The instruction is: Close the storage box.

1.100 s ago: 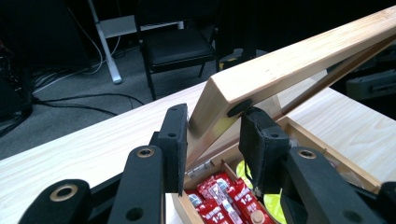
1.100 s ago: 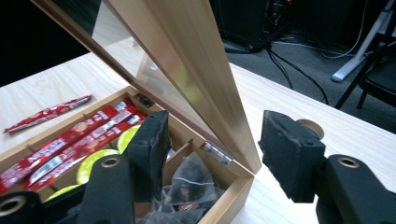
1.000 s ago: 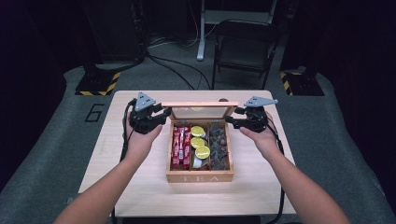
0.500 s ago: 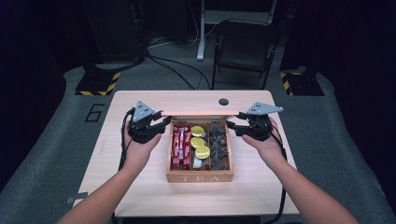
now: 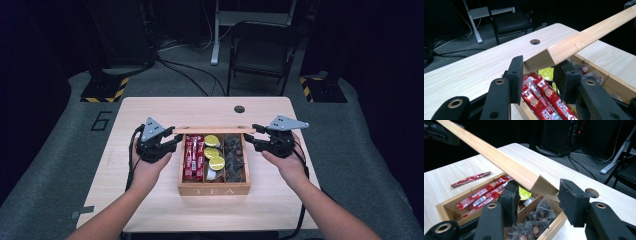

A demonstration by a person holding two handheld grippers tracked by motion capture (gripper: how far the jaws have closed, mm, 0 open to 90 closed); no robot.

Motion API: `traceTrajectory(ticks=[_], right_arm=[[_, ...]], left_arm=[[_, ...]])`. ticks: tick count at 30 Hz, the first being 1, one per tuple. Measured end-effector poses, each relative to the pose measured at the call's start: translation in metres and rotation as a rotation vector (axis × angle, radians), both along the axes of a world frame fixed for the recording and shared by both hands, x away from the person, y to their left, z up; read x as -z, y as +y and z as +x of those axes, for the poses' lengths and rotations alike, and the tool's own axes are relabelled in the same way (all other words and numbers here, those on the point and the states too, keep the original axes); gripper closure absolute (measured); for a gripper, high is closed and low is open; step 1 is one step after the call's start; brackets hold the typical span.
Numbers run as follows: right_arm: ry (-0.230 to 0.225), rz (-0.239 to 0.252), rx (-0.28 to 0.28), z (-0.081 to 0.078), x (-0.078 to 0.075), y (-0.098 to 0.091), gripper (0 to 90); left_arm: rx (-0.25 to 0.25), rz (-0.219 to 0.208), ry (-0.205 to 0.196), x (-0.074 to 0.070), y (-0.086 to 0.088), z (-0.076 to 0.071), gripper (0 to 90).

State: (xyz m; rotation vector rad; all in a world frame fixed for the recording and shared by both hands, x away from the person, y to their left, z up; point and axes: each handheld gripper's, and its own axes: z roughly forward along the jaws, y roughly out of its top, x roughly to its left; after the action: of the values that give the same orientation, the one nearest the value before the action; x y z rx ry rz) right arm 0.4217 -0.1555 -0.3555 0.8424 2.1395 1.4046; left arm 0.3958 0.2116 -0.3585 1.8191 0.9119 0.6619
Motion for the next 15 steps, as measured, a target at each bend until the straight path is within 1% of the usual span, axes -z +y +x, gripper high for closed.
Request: traceTrajectory(ticks=[2, 3, 4, 5, 6, 7, 8, 9, 10, 11, 12, 13, 15], right_arm=[[0.005, 0.006, -0.001, -0.003, 0.002, 0.0, 50.8], [0.004, 0.006, -0.007, -0.004, 0.003, -0.001, 50.9], [0.013, 0.002, -0.007, -0.006, 0.003, -0.001, 50.9], [0.01, -0.007, -0.014, -0.007, 0.004, -0.001, 50.9], [0.017, -0.01, -0.014, -0.009, 0.005, -0.001, 51.0], [0.014, -0.018, -0.017, -0.01, 0.006, -0.001, 51.0], [0.018, -0.019, -0.017, -0.012, 0.008, -0.002, 51.0], [0.018, -0.018, -0.019, -0.013, 0.009, -0.002, 51.0], [0.024, -0.017, -0.025, -0.015, 0.011, -0.003, 50.9], [0.03, -0.009, -0.017, -0.016, 0.012, -0.002, 50.9], [0.025, -0.007, -0.019, -0.017, 0.015, -0.003, 50.9], [0.033, -0.005, -0.021, -0.02, 0.018, -0.004, 50.9], [0.04, -0.004, -0.022, -0.023, 0.023, -0.004, 50.7]], left_arm=[[0.009, 0.004, 0.011, 0.002, 0.001, -0.003, 60.3], [0.008, -0.001, 0.011, 0.004, 0.001, -0.005, 60.2], [0.018, 0.0, 0.019, 0.005, 0.002, -0.006, 60.0], [0.016, -0.003, 0.013, 0.007, 0.002, -0.007, 59.9], [0.026, 0.003, 0.026, 0.008, 0.003, -0.008, 59.9], [0.023, -0.009, 0.027, 0.01, 0.003, -0.01, 59.9], [0.029, -0.007, 0.034, 0.011, 0.004, -0.011, 60.0], [0.025, -0.018, 0.028, 0.014, 0.004, -0.012, 59.9], [0.03, -0.018, 0.031, 0.015, 0.004, -0.014, 59.9], [0.034, -0.012, 0.032, 0.017, 0.005, -0.015, 59.9], [0.038, -0.003, 0.033, 0.019, 0.005, -0.018, 59.9], [0.034, -0.004, 0.032, 0.021, 0.004, -0.019, 59.9], [0.046, -0.002, 0.045, 0.025, 0.006, -0.022, 59.9]])
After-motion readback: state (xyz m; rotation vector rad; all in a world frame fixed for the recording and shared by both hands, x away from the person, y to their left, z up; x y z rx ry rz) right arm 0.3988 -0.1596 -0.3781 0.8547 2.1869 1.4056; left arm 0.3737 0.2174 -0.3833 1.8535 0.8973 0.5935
